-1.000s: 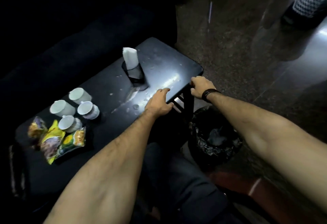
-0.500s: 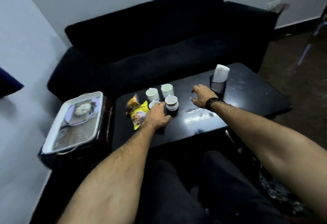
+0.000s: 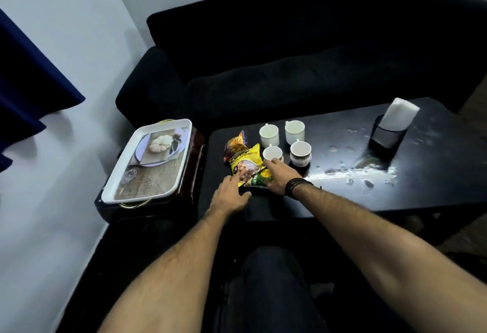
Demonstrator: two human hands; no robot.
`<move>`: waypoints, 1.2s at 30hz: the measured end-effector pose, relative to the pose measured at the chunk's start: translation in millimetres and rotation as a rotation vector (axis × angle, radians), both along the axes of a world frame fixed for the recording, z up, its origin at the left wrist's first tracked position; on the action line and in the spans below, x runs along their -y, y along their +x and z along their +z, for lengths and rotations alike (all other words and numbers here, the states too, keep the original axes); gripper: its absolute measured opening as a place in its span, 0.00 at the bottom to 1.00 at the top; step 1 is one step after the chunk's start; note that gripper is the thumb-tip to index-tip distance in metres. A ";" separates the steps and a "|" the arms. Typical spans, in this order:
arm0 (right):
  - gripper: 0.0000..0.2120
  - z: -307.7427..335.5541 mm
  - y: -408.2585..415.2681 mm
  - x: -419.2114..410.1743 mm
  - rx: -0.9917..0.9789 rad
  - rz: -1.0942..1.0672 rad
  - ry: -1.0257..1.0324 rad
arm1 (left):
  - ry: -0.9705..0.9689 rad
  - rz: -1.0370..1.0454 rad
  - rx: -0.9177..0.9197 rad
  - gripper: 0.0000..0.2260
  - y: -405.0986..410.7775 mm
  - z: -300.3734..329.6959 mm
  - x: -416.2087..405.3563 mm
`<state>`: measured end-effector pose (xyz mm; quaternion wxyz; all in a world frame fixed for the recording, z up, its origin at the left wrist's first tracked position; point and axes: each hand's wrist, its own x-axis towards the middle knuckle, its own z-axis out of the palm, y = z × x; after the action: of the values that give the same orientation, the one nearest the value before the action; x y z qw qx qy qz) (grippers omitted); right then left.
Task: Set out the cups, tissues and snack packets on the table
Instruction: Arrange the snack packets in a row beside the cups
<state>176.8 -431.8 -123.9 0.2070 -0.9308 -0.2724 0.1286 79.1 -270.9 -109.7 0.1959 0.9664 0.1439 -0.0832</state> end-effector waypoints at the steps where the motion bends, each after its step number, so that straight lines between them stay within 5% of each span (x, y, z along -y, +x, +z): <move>1: 0.29 -5.0 -0.1 -5.2 -0.005 0.017 -0.028 | -0.010 0.012 0.012 0.30 3.1 -4.1 -2.1; 15: 0.39 -52.7 12.6 -31.1 0.177 0.293 0.004 | 0.029 0.097 0.245 0.23 39.4 -69.3 -23.8; 22: 0.26 -82.3 -18.8 -27.3 0.358 0.139 0.151 | 0.014 0.110 0.289 0.18 41.9 -88.2 -27.6; 31: 0.25 -87.1 -28.2 -25.9 0.393 0.034 0.206 | 0.068 0.218 0.401 0.16 21.6 -109.7 -43.4; 36: 0.19 -86.4 -20.6 -24.7 0.436 -0.211 0.330 | 0.144 0.265 0.448 0.13 19.9 -112.2 -44.3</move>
<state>156.2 -407.1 -210.3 0.3042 -0.9135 -0.2294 -0.1429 99.0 -226.6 -221.9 0.1630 0.9449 0.2278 0.1694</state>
